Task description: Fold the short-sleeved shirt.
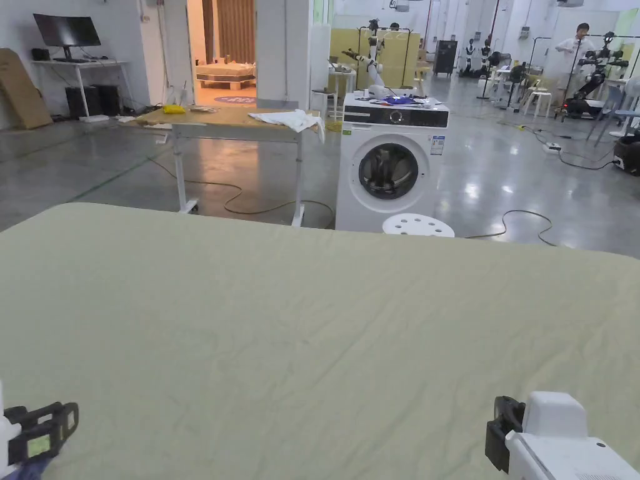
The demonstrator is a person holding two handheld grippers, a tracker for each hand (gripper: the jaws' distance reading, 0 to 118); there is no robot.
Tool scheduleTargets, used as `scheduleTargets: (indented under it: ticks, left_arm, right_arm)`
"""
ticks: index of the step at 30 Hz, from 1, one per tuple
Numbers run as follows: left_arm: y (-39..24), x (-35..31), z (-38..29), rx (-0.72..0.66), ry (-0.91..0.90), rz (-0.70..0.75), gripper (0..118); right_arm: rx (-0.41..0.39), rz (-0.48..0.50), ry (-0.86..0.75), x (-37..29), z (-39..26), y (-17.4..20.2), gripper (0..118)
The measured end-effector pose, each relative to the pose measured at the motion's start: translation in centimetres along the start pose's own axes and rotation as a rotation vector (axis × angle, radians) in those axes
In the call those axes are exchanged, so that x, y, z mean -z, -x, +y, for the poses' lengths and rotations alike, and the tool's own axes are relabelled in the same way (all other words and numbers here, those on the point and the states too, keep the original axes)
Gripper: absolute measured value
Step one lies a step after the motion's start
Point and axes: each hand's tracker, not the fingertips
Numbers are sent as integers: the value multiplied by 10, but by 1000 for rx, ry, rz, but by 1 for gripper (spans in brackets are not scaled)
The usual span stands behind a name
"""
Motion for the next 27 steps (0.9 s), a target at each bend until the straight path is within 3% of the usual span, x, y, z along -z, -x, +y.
scheduleTargets:
  ticks: [7, 11, 13, 16, 20, 24, 27]
  left_arm:
    - [-98, 10, -8, 96, -261, 52, 55]
    - [-146, 14, -3, 153, -340, 76, 25]
    - [-166, 14, -2, 169, -373, 43, 19]
    - [-183, 15, 1, 187, -390, 46, 0]
    - [-195, 11, 3, 150, -424, -40, 0]
    - [-206, 9, 2, 172, -425, -29, 0]
    - [-211, 6, -1, 180, -437, -48, 0]
  right_arm:
    - [21, -35, -91, 0, 9, 9, 2]
    - [32, -43, -136, 0, 14, 17, 2]
    - [23, -39, -149, 1, 17, 23, 2]
    - [5, -41, -169, 2, 20, 29, 2]
    - [12, -42, -191, 0, 27, 32, 2]
    - [0, -43, -203, -2, 28, 33, 2]
    - [37, -37, -203, -6, 27, 31, 2]
